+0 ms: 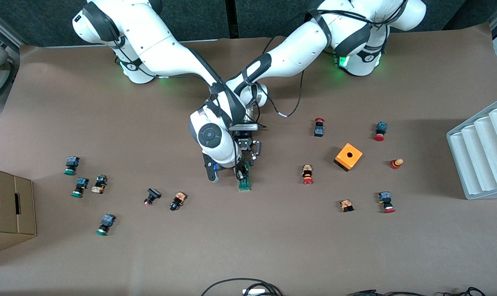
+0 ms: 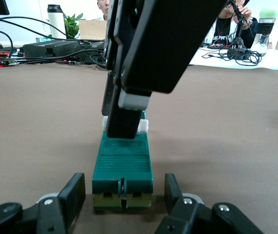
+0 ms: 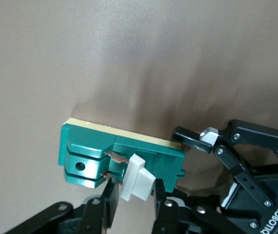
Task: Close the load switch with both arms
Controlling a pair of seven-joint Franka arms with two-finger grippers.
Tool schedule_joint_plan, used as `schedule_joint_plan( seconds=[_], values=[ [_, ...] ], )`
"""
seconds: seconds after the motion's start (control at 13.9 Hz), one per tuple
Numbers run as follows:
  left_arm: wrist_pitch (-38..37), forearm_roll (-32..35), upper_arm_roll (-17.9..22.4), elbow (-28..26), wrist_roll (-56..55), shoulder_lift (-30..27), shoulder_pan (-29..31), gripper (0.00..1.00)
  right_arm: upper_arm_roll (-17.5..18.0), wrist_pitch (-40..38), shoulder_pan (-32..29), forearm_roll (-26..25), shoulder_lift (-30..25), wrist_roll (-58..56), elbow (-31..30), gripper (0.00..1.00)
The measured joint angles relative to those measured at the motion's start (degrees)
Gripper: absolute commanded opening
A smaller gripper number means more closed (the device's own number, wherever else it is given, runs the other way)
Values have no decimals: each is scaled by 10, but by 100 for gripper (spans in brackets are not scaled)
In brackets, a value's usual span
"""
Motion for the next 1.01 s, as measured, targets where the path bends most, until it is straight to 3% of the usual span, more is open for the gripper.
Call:
schedule_joint_plan(
  seconds=[1.01],
  values=[
    [0, 0, 0, 0, 0, 0, 0, 73, 1, -3, -19, 5, -12, 0, 9, 23]
  ],
)
